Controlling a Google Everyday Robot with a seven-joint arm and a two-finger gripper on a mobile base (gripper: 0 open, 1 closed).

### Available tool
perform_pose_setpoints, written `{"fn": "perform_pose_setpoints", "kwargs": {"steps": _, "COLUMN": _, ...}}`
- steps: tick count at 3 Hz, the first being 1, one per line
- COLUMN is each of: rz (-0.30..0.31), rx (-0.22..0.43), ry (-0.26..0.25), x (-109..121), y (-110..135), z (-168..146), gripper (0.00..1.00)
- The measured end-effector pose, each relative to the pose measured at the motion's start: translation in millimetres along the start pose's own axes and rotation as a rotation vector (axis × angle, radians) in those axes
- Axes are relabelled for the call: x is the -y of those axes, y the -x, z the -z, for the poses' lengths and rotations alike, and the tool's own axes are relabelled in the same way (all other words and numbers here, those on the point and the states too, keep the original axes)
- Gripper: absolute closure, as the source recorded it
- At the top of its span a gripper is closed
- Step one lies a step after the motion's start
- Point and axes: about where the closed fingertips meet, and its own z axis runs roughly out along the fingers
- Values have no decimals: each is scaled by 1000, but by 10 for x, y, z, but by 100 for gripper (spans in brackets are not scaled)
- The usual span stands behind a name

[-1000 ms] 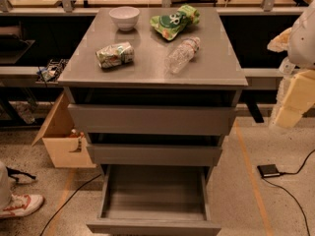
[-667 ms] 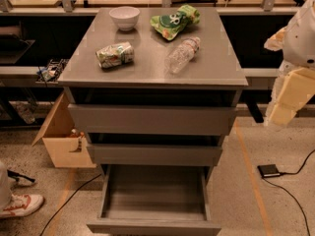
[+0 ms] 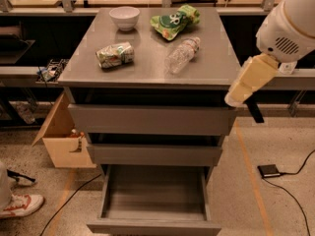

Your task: Place water bottle into bottom drawer

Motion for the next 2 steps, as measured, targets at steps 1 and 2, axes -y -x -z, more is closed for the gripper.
{"fn": "perform_pose_setpoints", "kwargs": {"steps": 1, "rz": -142, "rx": 55, "ry": -49, "x": 217, "y": 309, "z": -244, "gripper": 0}}
{"fn": "perform_pose_setpoints", "kwargs": {"steps": 2, "rz": -205, "rx": 99, "ry": 7, "x": 328, "y": 789, "z": -579, "gripper": 0}}
